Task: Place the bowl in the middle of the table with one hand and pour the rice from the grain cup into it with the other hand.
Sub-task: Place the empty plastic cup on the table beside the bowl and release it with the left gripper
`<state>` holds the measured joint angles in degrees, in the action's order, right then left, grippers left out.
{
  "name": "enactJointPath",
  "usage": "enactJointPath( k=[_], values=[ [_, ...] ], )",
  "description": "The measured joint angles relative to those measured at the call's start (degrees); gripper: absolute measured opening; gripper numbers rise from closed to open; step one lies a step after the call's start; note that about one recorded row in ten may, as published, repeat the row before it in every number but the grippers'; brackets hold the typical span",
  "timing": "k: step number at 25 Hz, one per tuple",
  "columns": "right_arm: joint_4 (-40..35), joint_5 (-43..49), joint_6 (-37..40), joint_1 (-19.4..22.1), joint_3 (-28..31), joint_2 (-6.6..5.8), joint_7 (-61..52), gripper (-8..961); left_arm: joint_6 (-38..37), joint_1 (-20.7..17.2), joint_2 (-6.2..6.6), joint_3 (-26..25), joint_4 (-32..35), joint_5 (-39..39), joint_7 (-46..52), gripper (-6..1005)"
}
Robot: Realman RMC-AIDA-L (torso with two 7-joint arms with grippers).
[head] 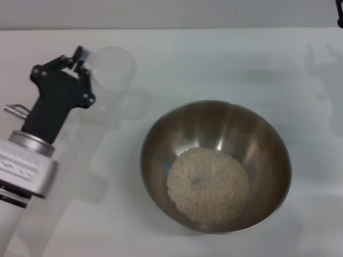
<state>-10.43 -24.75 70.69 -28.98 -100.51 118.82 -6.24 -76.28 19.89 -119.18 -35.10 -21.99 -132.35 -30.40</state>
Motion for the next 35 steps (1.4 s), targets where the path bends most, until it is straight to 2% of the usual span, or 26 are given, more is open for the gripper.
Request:
enactJointPath(
  k=[6,16,35],
  values=[
    [-1.40,-0.04,0.68,0.44,-0.10,0.23,-2.03,475,6.45,-0.37,0.00,-0.03,0.29,5.53,12.11,72],
    [-1.34,-0.03,3.83,1.91,-0.42,0.61,-4.17,475,15.93,0.02,0.00,-0.14,0.41,7.13,13.67,76],
    [-1.17,0.14,4.56,3.06,-0.27,0.53,-6.05,474,18.27,0.22,0.00,-0.23,0.70,7.81,14.81,83]
  ],
)
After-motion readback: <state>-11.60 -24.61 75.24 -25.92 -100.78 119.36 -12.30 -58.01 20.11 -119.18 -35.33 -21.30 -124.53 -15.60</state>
